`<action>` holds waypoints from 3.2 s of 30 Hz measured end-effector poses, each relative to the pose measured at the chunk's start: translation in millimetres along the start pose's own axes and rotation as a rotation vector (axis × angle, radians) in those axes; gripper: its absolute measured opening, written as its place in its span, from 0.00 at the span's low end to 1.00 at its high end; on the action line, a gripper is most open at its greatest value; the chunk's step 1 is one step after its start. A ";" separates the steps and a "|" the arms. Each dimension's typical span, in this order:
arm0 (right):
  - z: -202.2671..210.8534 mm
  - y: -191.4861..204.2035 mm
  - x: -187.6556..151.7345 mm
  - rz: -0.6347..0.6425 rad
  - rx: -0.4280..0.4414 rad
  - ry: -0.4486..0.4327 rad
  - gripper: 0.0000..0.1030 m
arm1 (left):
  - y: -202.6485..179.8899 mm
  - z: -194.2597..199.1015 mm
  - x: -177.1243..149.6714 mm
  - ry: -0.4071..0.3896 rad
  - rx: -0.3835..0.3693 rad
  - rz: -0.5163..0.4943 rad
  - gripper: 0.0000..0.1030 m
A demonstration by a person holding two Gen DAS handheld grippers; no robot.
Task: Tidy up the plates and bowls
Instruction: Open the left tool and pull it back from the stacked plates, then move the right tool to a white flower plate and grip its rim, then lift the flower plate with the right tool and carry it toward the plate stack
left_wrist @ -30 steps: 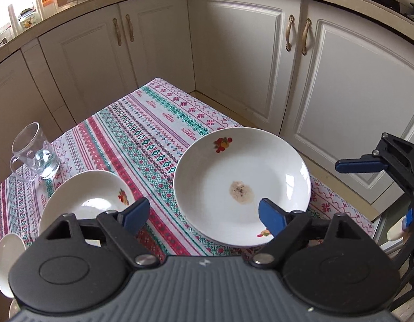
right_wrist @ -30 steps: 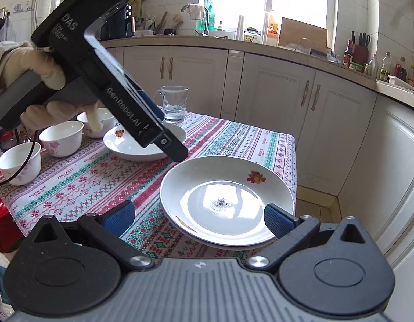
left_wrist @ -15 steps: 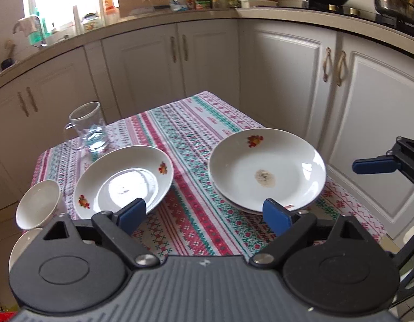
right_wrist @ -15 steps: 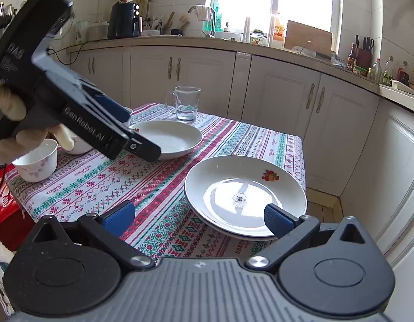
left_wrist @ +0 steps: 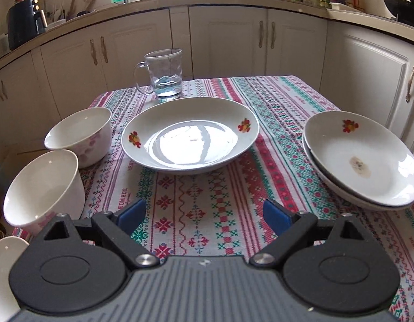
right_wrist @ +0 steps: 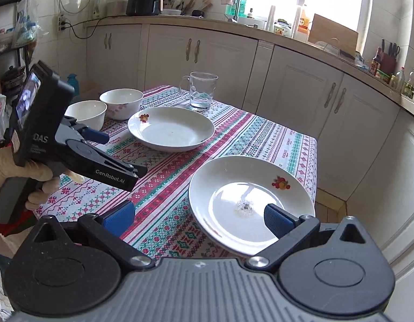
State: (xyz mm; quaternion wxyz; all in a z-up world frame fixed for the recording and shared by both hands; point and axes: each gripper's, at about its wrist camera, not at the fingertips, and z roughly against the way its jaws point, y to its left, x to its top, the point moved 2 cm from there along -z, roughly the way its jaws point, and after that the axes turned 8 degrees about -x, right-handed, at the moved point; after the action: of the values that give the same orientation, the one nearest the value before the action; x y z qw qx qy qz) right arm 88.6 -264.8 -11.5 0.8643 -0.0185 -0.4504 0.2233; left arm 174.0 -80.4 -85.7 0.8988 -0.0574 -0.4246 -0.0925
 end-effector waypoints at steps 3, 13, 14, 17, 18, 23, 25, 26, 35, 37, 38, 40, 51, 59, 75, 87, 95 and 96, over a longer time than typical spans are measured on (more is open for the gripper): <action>-11.9 -6.4 10.7 -0.002 0.015 0.019 1.00 | 3.9 -11.9 1.1 0.009 0.002 0.017 0.91; -64.0 -25.4 48.5 0.040 0.081 0.095 1.00 | 13.4 -43.9 3.1 0.030 -0.025 0.079 0.97; -69.5 -26.5 51.3 0.050 0.086 0.103 1.00 | 13.5 -45.1 2.7 0.026 -0.027 0.077 1.00; -87.0 -26.5 60.9 0.091 0.108 0.120 1.00 | 14.7 -48.8 5.8 0.028 -0.032 0.074 1.00; -92.1 -26.1 63.7 0.105 0.116 0.126 1.00 | 16.1 -51.3 8.5 0.033 -0.031 0.076 1.00; -118.2 -21.2 83.1 0.188 0.180 0.144 1.00 | 23.5 -60.3 15.8 0.035 -0.012 0.093 1.00; -127.2 -18.7 91.0 0.215 0.210 0.145 1.00 | 26.0 -62.7 17.8 0.034 -0.001 0.100 1.00; -132.4 -17.3 95.5 0.229 0.232 0.147 1.00 | 27.2 -63.5 18.4 0.032 0.006 0.105 1.00; -188.1 -8.8 133.8 0.281 0.372 0.171 1.00 | 31.4 -67.9 20.7 0.006 0.005 0.092 0.99; -202.5 -6.7 141.8 0.289 0.390 0.182 1.00 | 32.4 -70.5 22.3 0.009 -0.004 0.088 0.99; -209.7 -5.3 145.3 0.294 0.400 0.190 1.00 | 33.2 -71.1 22.6 0.011 -0.009 0.090 0.99; -224.4 -1.9 151.8 0.308 0.420 0.206 1.00 | 34.3 -71.9 23.2 0.013 -0.015 0.093 0.99; -297.8 16.6 178.4 0.334 0.495 0.268 0.92 | 30.3 -67.0 23.4 -0.018 -0.026 0.049 0.99; -329.4 28.3 182.6 0.342 0.552 0.299 0.77 | 31.9 -68.2 22.8 -0.019 -0.033 0.051 0.99; -356.3 22.9 186.8 0.296 0.692 0.379 0.63 | 29.3 -71.3 22.2 -0.014 -0.020 0.024 0.99; -348.1 12.6 181.3 0.245 0.717 0.411 0.64 | 30.4 -69.0 21.4 0.001 -0.006 0.001 0.99; -335.1 6.4 179.9 0.216 0.716 0.403 0.64 | 27.1 -60.0 23.7 -0.005 -0.010 -0.030 0.99; -333.6 5.3 180.0 0.214 0.714 0.401 0.64 | 26.6 -58.8 24.4 -0.006 -0.011 -0.032 0.99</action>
State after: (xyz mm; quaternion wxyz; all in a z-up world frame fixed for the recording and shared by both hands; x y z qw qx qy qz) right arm 438.1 -131.2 -72.1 0.8588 0.1925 -0.1633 0.4457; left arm 239.1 -67.9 -104.6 0.8956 -0.0558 -0.4277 -0.1089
